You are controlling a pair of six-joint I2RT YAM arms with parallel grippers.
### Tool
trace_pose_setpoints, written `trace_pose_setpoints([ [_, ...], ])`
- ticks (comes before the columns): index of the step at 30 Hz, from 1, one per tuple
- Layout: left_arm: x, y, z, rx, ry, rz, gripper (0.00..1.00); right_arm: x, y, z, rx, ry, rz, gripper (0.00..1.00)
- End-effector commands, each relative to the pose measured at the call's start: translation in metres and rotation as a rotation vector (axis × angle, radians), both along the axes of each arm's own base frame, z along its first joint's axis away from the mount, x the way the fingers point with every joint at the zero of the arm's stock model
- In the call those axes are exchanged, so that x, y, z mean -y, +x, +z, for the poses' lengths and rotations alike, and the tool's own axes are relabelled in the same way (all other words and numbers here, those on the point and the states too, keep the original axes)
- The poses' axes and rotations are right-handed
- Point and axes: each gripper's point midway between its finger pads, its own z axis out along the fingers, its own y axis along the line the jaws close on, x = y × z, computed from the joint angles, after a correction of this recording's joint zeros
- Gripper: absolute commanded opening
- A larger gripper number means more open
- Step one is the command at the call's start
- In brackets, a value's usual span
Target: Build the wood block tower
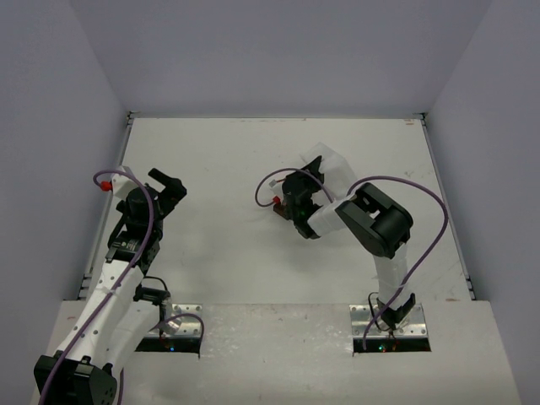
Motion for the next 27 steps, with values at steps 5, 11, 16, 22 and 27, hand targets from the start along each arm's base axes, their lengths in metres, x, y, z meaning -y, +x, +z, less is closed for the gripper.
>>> trace_pose_setpoints([
  [5,0.0,0.007,0.029,0.085,-0.003,-0.002,1.0,0.043,0.024,0.074,0.24,0.267,-0.131,0.03],
  [11,-0.001,0.008,0.028,0.082,-0.001,0.0,1.0,0.082,0.045,0.118,0.476,0.598,-0.209,0.0],
  [16,-0.001,0.009,0.028,0.081,0.001,0.003,1.0,0.153,0.061,0.118,0.567,0.749,-0.367,0.0],
  [22,0.0,0.012,0.026,0.076,0.006,-0.009,1.0,0.15,0.07,0.011,0.003,1.54,-0.699,0.0],
  [27,0.004,0.015,0.027,0.079,0.01,-0.03,1.0,0.179,0.087,-0.011,-0.088,1.936,-0.797,0.0],
])
